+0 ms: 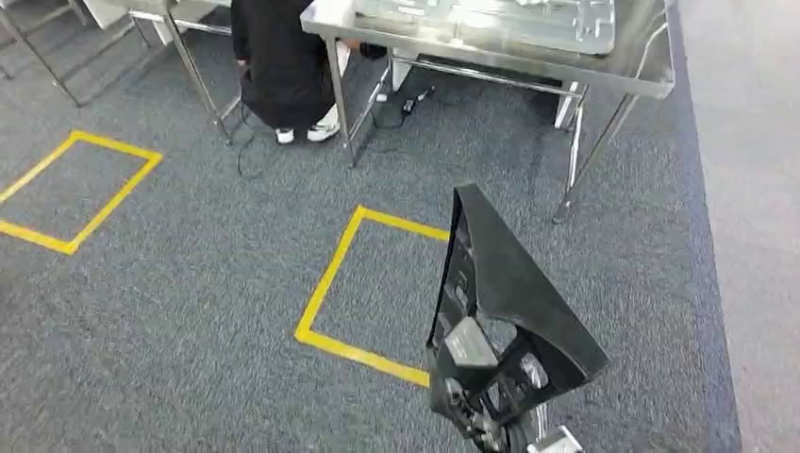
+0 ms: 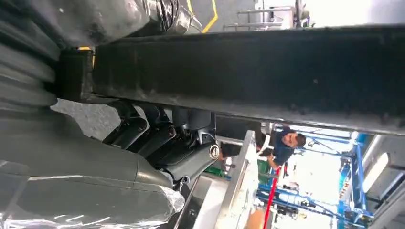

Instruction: Take the parts from the cabinet and place them on the table.

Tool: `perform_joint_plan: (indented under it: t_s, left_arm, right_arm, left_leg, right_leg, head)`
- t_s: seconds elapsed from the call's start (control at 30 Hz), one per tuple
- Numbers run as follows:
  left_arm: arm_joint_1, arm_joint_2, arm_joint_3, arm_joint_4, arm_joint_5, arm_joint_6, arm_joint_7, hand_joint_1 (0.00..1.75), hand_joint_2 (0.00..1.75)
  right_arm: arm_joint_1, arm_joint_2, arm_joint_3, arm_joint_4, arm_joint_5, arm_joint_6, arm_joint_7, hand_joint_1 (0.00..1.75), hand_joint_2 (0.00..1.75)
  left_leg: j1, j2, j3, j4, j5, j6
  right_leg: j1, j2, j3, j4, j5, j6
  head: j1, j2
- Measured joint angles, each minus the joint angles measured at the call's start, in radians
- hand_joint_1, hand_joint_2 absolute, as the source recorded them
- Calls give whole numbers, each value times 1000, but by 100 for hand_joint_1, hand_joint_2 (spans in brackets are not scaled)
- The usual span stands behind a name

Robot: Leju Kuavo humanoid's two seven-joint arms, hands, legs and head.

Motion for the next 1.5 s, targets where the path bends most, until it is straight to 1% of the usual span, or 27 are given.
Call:
perform_joint_plan:
  t_s: [0.03,0.07,0.1,0.2,0.27,0.33,0.4,0.47,0.57,0.6,0.63,0.73,0.77,0.8,0.9,0.97,1.03,1.1,1.13,1.17,1.23,1.27,1.3,1.37,1.4,1.43,1.5]
  left_arm:
    - [3,0,0,0,0,0,0,0,0]
    - [5,0,0,0,1,0,2,0,0]
    - [7,0,0,0,1,0,3,0,0]
    - [8,1,0,0,-2,0,3,0,0]
    - [7,1,0,0,-5,0,5,0,0]
    - [7,1,0,0,-5,2,7,0,0]
    - [9,-2,0,0,-6,2,8,0,0]
    - [8,-2,0,0,-6,2,8,0,0]
    - [7,-2,0,0,-10,2,9,0,0]
    - [8,-2,0,0,-11,2,9,0,0]
    - [10,-2,0,0,-13,2,10,0,0]
    - [11,-3,-1,0,-14,2,11,0,0]
    - [8,-3,-1,0,-14,2,11,0,0]
    - [7,-3,-2,0,-15,2,11,0,0]
    - [5,-3,-3,0,-16,2,12,0,0]
    - [-2,-3,-4,1,-17,2,11,0,0]
    - [-1,-3,-4,3,-17,3,11,0,0]
    - [3,-2,-4,3,-17,3,12,0,0]
    - [3,-2,-4,3,-17,3,12,0,0]
    - [3,-2,-4,3,-17,2,12,0,0]
    - [5,-2,-4,3,-17,2,12,0,0]
    - [5,2,-4,3,-17,2,12,0,0]
    - [5,2,-5,3,-18,2,13,0,0]
    - [7,2,-4,3,-17,2,13,0,0]
    - [6,2,-5,3,-17,2,13,0,0]
    - [7,-1,-5,4,-18,2,13,0,0]
    - [6,0,-5,4,-19,2,13,0,0]
  right_arm:
    - [2,0,1,0,1,0,0,175,175]
    - [2,0,3,0,1,-1,0,175,175]
    - [3,0,5,0,2,-5,2,175,175]
    - [3,0,6,0,7,-6,8,175,175]
    - [0,0,8,0,10,-10,11,175,175]
    - [1,0,9,0,11,-16,14,175,175]
    - [1,-1,9,0,11,-17,17,175,175]
    - [-2,-3,9,0,13,-17,16,175,175]
    - [-2,-6,9,0,13,-18,17,175,175]
    - [-2,-8,9,0,13,-20,17,175,175]
    - [-2,-8,9,0,13,-22,18,175,175]
    - [-1,-9,9,0,12,-23,18,175,175]
    - [-1,-10,9,2,6,-21,19,175,175]
    - [-3,-10,10,1,-14,-16,16,175,175]
    - [-1,-10,9,-2,-40,-11,13,175,175]
    - [-2,-10,9,-3,-40,-10,9,175,175]
    - [-4,-9,9,-3,-37,-10,4,175,175]
    - [-4,-8,9,-3,-22,-15,2,175,175]
    - [-4,-9,9,-3,-14,-18,2,175,175]
    - [-4,-8,10,-3,-8,-18,2,175,175]
    - [-6,-8,11,-3,0,-18,2,175,175]
    - [-9,-8,12,-2,2,-20,3,175,175]
    - [-10,-8,13,-2,4,-22,3,175,175]
    - [-9,-7,14,-3,9,-23,4,175,175]
    - [-10,-8,14,-3,10,-24,5,175,175]
    - [-12,-7,14,-3,11,-24,6,175,175]
    - [-19,-8,14,-3,17,-26,6,175,175]
  left_leg:
    - [0,0,-51,79,-21,-2]
    - [0,0,-85,117,-14,-3]
    - [0,0,-92,99,25,-2]
    - [-1,-1,-14,-140,197,13]
    - [-12,-2,15,-178,162,27]
    - [-14,-2,14,-181,157,38]
    - [-5,-5,43,-205,155,50]
    - [-4,-3,66,-217,147,61]
    - [-4,-4,86,-217,124,60]
    - [-3,-4,99,-217,114,59]
    - [-2,-5,115,-217,103,56]
    - [0,-4,152,-218,67,44]
    - [-2,1,167,-214,60,36]
    - [-5,4,167,-218,50,27]
    - [-6,16,188,-201,51,14]
    - [-2,5,135,-90,39,9]
    - [-2,0,30,58,-30,3]
    - [-2,0,-38,108,-73,5]
    - [-3,0,-46,81,-56,8]
    - [-5,-1,-41,26,-14,13]
    - [-15,-6,-16,-129,142,35]
    - [-21,-13,-27,-144,160,44]
    - [-24,-14,-23,-156,145,43]
    - [-26,-11,-13,-171,159,55]
    - [-19,-13,6,-183,161,62]
    - [-16,-11,25,-199,160,64]
    - [-14,-10,48,-211,151,74]
  right_leg:
    - [3,1,7,0,-7,-2]
    - [4,4,16,0,-15,-2]
    - [4,8,29,0,-24,-1]
    - [5,13,75,0,-58,7]
    - [9,17,79,2,-73,23]
    - [7,15,87,-2,-67,33]
    - [6,13,83,22,-62,42]
    - [2,11,26,132,-81,48]
    - [-5,9,-118,306,-170,62]
    - [-7,8,-137,303,-157,67]
    - [-8,6,-136,262,-119,64]
    - [-10,-3,-97,50,66,56]
    - [3,-18,-104,57,24,53]
    - [6,-21,-100,58,34,39]
    - [1,9,-76,49,27,17]
    - [-2,14,-51,36,16,2]
    - [1,25,-36,33,3,-5]
    - [5,37,-16,33,-14,-7]
    - [7,41,-3,33,-24,-7]
    - [8,43,12,33,-34,-6]
    - [10,44,35,31,-57,-3]
    - [14,45,43,36,-65,4]
    - [10,49,35,33,-67,10]
    - [9,46,43,35,-57,26]
    - [12,46,50,33,-57,29]
    - [10,30,47,58,-59,33]
    - [6,13,-21,176,-90,47]
  head:
    - [0,0]
    - [0,0]
    - [0,0]
    - [0,0]
    - [0,0]
    - [0,0]
    - [0,0]
    - [0,0]
    - [0,0]
    - [0,0]
    - [0,0]
    - [1,0]
    - [0,0]
    - [1,0]
    - [2,0]
    - [1,0]
    - [1,0]
    - [1,0]
    - [1,0]
    - [1,0]
    - [1,0]
    - [3,0]
    - [1,0]
    - [2,0]
    - [1,0]
    - [2,0]
    - [2,0]
